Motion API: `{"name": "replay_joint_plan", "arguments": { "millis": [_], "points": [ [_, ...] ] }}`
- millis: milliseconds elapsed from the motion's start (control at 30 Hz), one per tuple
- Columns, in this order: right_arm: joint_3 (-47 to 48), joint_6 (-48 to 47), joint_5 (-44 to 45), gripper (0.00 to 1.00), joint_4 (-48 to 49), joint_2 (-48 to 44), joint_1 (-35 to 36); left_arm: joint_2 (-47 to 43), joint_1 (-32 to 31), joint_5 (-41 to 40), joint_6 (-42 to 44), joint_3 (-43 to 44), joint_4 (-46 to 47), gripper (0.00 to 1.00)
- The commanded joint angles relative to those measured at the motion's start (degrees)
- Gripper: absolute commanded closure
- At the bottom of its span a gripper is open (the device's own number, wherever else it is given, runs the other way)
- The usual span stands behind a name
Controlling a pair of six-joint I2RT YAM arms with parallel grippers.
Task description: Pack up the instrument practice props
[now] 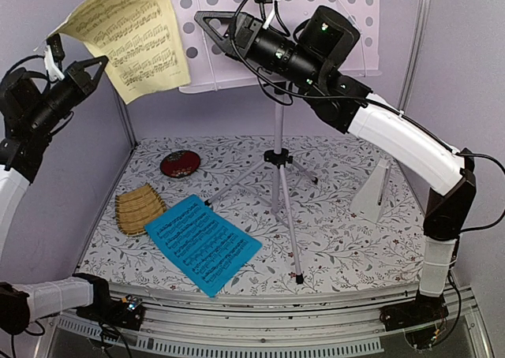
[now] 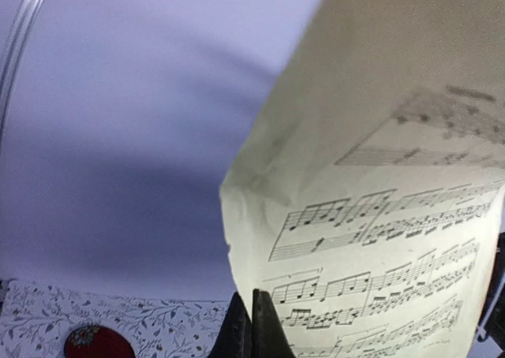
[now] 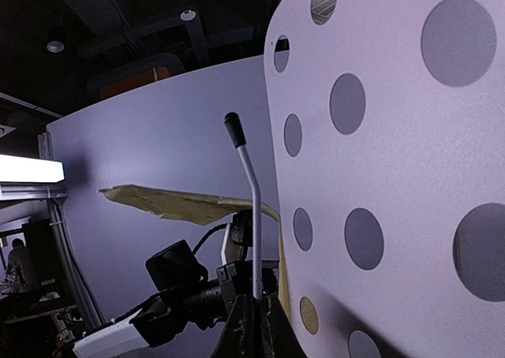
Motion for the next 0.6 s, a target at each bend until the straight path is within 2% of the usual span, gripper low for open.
{"name": "replay_joint_plan", "arguments": {
  "millis": [0, 167, 367, 567],
  "points": [
    [-0.69, -0.64, 0.83, 0.99, 2.54, 0.38, 0.58, -3.03, 5.08, -0.43, -5.98, -9.15, 4.88, 1.0],
    [-1.53, -0.89, 1.63, 0.98, 2.69, -0.06, 0.54, -6.95, 6.78, 0.68, -6.71, -18.11, 5.51, 1.0],
    [-3.5, -1.52, 0.56, 0.7, 3.46, -1.91, 0.51, -10.42, 6.79, 6.31, -7.17, -27.1, 3.35, 1.0],
    [-12.29, -4.22, -2.78, 0.54, 5.85, -7.93, 0.57, -11.89, 6.73, 13.18, -3.3, -28.27, -5.0, 1.0]
  ]
}}
